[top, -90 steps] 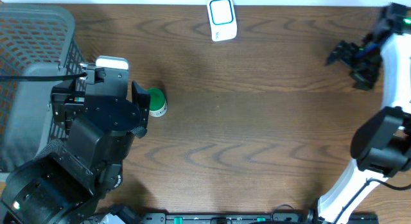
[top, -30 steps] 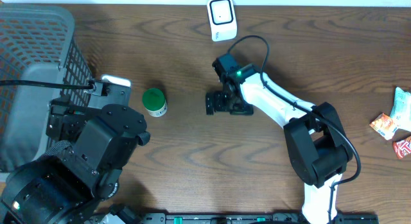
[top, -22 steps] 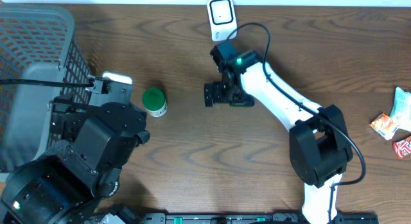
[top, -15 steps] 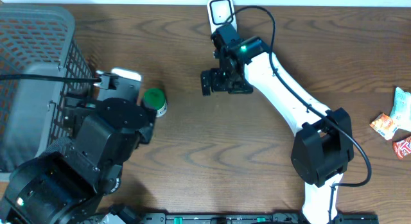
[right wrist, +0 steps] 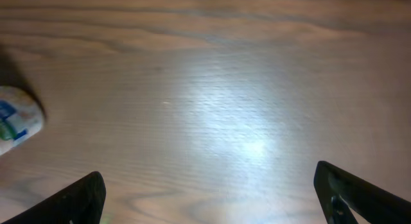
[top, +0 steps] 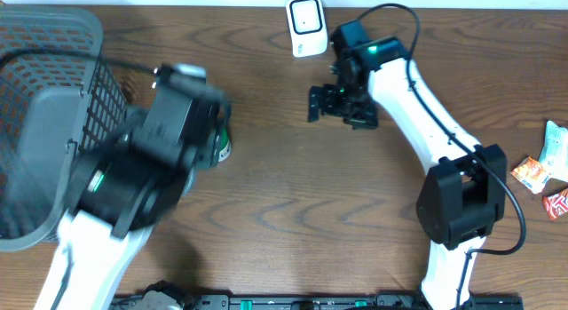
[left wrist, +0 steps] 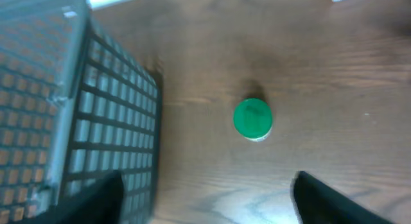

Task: Scan the item barcode
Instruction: 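Swing the right gripper back toward the table center, then reach the left gripper down and grasp the green-lidded jar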

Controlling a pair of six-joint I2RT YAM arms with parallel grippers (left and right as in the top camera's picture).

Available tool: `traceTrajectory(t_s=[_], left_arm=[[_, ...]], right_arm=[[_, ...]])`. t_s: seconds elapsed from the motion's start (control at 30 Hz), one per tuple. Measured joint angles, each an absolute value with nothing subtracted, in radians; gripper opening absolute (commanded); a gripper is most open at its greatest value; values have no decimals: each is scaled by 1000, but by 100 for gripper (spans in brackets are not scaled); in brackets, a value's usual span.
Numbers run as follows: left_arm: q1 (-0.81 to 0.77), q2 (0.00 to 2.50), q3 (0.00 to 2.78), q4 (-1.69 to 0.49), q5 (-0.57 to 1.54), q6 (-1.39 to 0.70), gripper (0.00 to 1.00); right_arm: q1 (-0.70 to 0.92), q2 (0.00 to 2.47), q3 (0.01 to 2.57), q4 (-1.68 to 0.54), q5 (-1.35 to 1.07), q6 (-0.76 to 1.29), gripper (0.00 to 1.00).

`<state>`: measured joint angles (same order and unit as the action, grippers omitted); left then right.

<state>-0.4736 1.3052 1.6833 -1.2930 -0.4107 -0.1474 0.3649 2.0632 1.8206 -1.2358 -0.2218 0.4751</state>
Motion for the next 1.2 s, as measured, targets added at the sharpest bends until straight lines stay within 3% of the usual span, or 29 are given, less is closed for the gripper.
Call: traceTrajectory(t_s=[0.33, 0.5, 1.2], left_arm=[[-250, 1652, 1683, -1197, -120, -210, 100], [-193, 1766, 1683, -1187, -23, -214, 98], [-181, 1960, 1517, -1034, 62, -214, 98]], right_arm=[[340, 2063, 1821, -1337, -157, 483, 99], [349, 2063, 1821, -1338, -138, 483, 99], [355, 2063, 1821, -1338, -115, 483, 99]])
